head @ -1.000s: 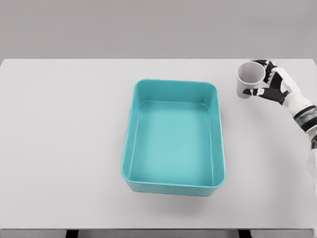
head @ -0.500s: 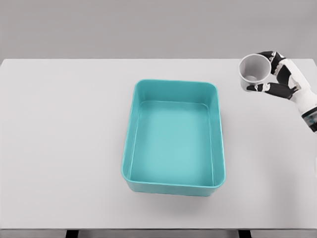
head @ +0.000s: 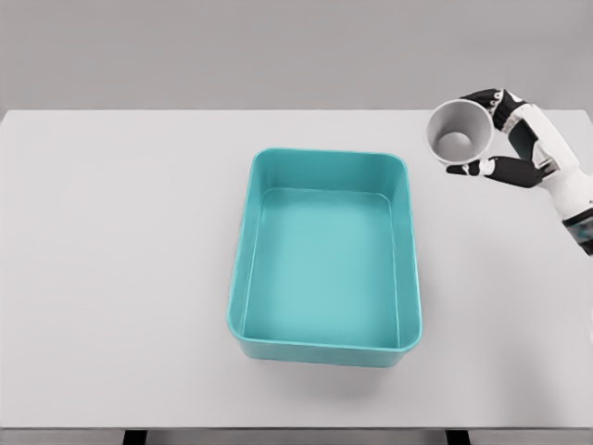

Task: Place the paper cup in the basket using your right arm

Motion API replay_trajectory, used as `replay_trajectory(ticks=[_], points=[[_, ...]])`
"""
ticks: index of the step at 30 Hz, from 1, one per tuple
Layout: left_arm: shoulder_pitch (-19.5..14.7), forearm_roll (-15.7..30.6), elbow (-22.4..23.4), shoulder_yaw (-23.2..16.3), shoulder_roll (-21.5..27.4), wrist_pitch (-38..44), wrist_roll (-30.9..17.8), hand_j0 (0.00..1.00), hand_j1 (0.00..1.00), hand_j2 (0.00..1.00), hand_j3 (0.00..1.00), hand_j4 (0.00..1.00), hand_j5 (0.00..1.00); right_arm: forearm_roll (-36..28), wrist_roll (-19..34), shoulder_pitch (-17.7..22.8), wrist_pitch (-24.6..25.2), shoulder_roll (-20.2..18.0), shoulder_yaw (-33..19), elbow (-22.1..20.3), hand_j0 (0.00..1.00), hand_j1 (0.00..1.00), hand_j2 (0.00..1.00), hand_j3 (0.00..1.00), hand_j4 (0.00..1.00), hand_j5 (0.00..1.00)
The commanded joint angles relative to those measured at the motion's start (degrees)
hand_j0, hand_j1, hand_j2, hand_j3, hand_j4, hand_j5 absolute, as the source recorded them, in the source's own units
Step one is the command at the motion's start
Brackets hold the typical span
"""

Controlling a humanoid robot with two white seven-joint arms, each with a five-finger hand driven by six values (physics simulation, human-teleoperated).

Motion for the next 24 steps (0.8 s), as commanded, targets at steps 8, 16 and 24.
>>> replay_trajectory(ticks=[8, 16, 24], points=[[0.00, 0.00, 0.01, -0.01, 0.00, 0.01, -0.01, 1.00, 1.00, 1.00, 1.00, 1.00, 1.00, 0.05, -0.03, 0.97, -4.90, 0.36, 3.60, -6.45, 0.54, 0.54, 0.54, 0.54, 0.54, 0.54], [0.00, 0.00, 0.01, -0.01, 0.00, -0.08, -0.01, 1.00, 1.00, 1.00, 1.00, 1.00, 1.00, 3.04, -0.03, 0.70, -12.20, -0.17, 8.26, -6.98, 0.54, 0.54, 0.54, 0.54, 0.54, 0.54], [0.00, 0.00, 0.01, -0.01, 0.00, -0.08, -0.01, 1.00, 1.00, 1.00, 1.00, 1.00, 1.00, 6.82, -0.03, 0.62, -16.33, -0.08, 12.21, -7.24, 0.54, 0.54, 0.54, 0.54, 0.54, 0.54]])
